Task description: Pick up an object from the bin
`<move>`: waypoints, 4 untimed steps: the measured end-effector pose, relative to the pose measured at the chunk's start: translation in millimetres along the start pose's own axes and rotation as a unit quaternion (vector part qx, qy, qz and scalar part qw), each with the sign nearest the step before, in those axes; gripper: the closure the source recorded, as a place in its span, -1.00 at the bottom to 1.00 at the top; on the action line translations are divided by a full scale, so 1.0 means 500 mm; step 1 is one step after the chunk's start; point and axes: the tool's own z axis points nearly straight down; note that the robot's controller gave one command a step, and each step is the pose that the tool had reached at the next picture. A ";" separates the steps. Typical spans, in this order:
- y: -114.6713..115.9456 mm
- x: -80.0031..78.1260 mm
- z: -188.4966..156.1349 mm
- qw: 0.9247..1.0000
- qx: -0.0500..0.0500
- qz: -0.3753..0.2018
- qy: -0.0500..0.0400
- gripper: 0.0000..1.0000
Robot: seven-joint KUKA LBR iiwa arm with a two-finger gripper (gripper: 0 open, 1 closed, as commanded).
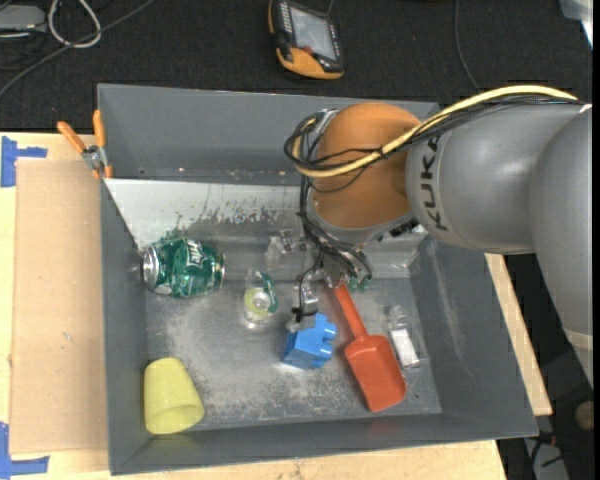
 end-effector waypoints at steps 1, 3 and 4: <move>-0.014 -0.022 0.069 1.000 -0.001 -0.014 0.008 -1.00; -0.094 -0.009 0.123 1.000 0.000 0.022 0.004 1.00; -0.094 -0.009 0.123 1.000 0.000 0.023 0.004 1.00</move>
Offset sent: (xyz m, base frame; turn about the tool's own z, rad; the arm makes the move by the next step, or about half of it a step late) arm 0.0118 0.0140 -0.0635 0.0201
